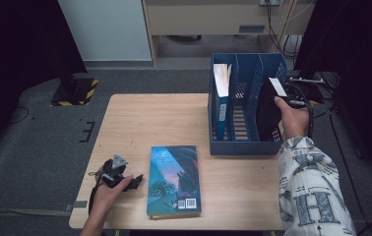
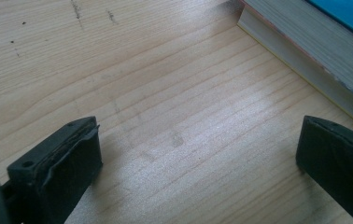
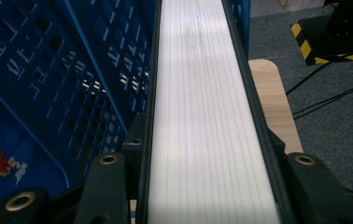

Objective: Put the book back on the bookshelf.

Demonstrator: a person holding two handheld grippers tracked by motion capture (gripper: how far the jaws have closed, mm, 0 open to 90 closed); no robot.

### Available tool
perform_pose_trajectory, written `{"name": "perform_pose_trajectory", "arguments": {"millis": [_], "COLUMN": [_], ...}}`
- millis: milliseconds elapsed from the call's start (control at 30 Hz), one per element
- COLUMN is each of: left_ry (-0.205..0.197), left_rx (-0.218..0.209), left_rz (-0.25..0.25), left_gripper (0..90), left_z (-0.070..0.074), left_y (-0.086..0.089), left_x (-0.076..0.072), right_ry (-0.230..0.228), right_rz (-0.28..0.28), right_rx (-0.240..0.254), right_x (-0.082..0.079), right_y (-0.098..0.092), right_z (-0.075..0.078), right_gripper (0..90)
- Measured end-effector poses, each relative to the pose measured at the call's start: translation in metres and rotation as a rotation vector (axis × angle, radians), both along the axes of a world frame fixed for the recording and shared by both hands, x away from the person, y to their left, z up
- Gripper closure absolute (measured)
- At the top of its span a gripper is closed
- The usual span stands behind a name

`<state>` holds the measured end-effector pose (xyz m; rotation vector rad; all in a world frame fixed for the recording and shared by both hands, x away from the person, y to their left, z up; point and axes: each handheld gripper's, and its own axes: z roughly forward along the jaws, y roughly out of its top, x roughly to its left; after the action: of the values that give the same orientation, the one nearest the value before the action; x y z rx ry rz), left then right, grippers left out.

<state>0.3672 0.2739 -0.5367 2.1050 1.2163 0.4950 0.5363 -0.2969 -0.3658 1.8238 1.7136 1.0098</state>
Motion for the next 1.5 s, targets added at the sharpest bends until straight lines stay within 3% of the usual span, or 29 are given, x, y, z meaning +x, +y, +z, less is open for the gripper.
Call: {"name": "perform_pose_trajectory", "arguments": {"millis": [67, 400, 800, 967, 1200, 1500], "left_ry": [0.000, 0.000, 0.000, 0.000, -0.001, -0.001], "left_rx": [0.000, 0.002, 0.000, 0.000, 0.001, 0.001], "left_rz": [-0.001, -0.003, -0.004, -0.005, -0.006, -0.006], "left_gripper": [0.0, 0.0, 0.0, 0.0, 0.0, 0.0], "left_z": [0.000, 0.000, 0.000, 0.000, 0.000, 0.000], "left_y": [0.000, 0.000, 0.000, -0.001, -0.001, -0.001], "left_x": [0.000, 0.001, 0.002, 0.002, 0.002, 0.002], "right_ry": [0.000, -0.008, -0.026, -0.035, -0.052, -0.075], "right_rz": [0.020, 0.012, 0.009, 0.019, -0.001, 0.049], "right_rx": [-0.026, -0.017, -0.077, -0.113, -0.107, -0.106], "right_x": [0.003, 0.016, 0.032, 0.034, 0.030, 0.020], "right_y": [0.002, 0.000, 0.008, 0.011, 0.012, 0.020], "right_z": [0.001, -0.003, 0.000, -0.003, -0.010, -0.005], "right_gripper": [52.7, 52.8, 52.8, 52.7, 51.4, 46.2]}}
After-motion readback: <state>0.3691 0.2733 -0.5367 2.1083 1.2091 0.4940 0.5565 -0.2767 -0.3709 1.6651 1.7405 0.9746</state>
